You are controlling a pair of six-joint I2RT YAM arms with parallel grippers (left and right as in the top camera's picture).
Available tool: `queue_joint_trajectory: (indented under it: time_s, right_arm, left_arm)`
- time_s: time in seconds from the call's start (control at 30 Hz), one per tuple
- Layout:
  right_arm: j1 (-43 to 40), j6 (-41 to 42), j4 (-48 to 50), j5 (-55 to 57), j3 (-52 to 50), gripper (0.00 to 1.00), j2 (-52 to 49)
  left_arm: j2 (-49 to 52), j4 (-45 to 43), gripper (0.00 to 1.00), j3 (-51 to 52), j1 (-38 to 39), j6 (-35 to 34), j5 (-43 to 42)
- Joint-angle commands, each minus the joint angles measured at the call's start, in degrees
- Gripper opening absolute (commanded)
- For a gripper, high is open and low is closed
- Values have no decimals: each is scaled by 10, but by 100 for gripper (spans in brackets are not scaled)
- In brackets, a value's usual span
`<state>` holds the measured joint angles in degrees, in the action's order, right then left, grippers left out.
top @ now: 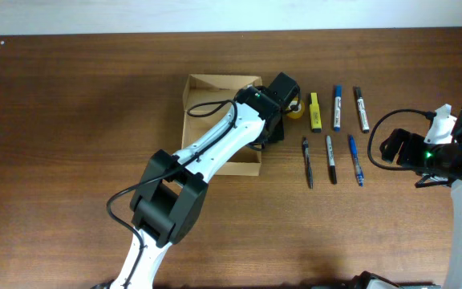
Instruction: Pack container
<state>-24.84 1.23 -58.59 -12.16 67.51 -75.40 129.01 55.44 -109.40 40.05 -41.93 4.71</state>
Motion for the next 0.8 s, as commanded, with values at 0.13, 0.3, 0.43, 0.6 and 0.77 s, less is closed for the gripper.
queue_joint_trajectory:
  time_s: [0.13,0.3,0.43,0.6,0.77]
  right_arm:
    - [-3,-3,10,-14,12,99,-1]
    - [-3,-4,16,-51,12,99,-1]
    - [-3,-3,20,-64,12,99,-1]
    - [-3,29,16,-71,15,84,-1]
    - [23,42,-14,-61,62,79,-1]
  left_arm:
    - [10,13,57,-32,-2,27,-4]
    - [10,62,59,-115,-2,66,15]
    - [10,107,60,-198,-2,91,33]
    - [10,220,71,-322,-14,123,110]
    - [10,301,77,-402,-64,146,133]
